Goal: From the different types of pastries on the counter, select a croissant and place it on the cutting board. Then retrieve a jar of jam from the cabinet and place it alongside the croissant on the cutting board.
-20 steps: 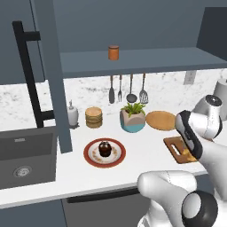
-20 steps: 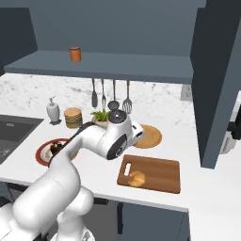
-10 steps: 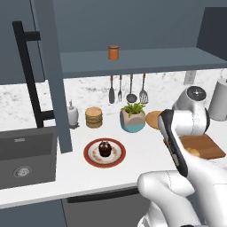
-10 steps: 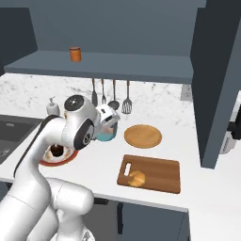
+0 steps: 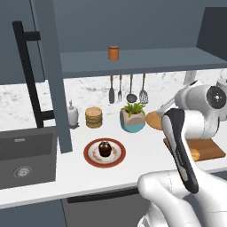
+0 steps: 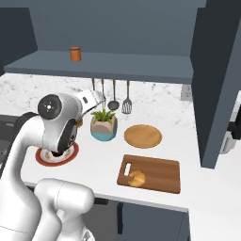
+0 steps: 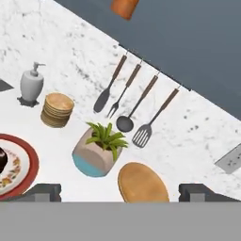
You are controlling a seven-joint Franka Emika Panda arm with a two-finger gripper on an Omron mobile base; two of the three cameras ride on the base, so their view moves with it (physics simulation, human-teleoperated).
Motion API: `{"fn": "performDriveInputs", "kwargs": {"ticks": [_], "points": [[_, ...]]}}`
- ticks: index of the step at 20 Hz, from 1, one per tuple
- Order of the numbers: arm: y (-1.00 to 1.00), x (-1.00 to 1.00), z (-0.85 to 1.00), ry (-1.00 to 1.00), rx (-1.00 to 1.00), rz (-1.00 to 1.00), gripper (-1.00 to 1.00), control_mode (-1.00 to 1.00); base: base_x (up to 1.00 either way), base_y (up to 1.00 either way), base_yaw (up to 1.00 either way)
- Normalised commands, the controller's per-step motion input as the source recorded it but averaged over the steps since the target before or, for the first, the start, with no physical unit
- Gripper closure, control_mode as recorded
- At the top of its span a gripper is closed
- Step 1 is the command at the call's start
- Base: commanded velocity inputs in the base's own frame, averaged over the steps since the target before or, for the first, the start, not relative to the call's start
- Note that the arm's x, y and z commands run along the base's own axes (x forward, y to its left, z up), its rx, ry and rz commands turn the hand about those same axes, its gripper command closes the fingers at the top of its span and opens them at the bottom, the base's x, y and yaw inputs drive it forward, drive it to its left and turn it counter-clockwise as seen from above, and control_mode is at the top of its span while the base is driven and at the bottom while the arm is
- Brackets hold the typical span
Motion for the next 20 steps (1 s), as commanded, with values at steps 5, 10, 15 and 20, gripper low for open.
{"fn": "performDriveInputs", "kwargs": {"ticks": [5, 10, 15, 20], "points": [[0.62, -0.22, 1.0, -0.39, 0.01, -0.01, -1.0, -1.0, 0.0, 0.0, 0.0], [0.51, -0.2, 1.0, -0.33, 0.01, -0.02, -1.0, -1.0, 0.0, 0.0, 0.0], [0.38, -0.18, 1.0, -0.26, 0.1, -0.01, -1.0, -1.0, 0.0, 0.0, 0.0], [0.56, -0.01, 0.37, -0.03, 0.27, -0.11, -1.0, -1.0, 0.0, 0.0, 0.0]]}}
